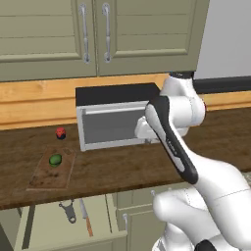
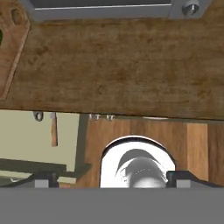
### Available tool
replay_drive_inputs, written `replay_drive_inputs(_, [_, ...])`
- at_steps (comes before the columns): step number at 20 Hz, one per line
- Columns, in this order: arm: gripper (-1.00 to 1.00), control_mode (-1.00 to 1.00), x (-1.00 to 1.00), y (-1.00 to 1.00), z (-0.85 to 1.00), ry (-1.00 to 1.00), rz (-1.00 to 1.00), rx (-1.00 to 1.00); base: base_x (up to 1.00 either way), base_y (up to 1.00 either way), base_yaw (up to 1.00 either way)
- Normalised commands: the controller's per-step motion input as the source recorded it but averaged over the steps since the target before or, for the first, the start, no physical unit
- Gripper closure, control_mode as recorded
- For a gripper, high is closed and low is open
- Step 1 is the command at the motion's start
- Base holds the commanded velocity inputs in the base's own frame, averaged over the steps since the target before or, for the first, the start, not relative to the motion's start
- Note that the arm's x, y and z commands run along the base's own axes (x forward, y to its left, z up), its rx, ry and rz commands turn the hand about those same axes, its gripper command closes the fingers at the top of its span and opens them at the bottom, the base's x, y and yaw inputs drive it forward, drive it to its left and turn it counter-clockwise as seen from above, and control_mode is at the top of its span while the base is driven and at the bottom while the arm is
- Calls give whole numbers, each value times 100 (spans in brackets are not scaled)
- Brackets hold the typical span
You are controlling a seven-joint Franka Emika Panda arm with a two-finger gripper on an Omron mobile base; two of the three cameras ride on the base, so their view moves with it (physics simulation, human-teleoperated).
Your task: Place the appropriate cutting tool for cutting the avocado skin on the cutting board.
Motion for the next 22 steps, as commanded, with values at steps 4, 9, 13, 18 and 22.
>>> replay_drive_inputs(4, [-100,-100,-66,100,-62,27,-6,-11,0,0,0])
replay_drive_inputs(9, [-100,-100,-57,100,-72,29,-7,-15,0,0,0])
replay_drive_inputs(13, [-100,-100,-39,100,-53,24,-7,-17,0,0,0])
replay_drive_inputs(18, [-100,-100,-21,100,-43,19,-2,-13,0,0,0])
replay_drive_inputs(22, [-100,-100,3,74,-69,9,0,-3,0,0,0])
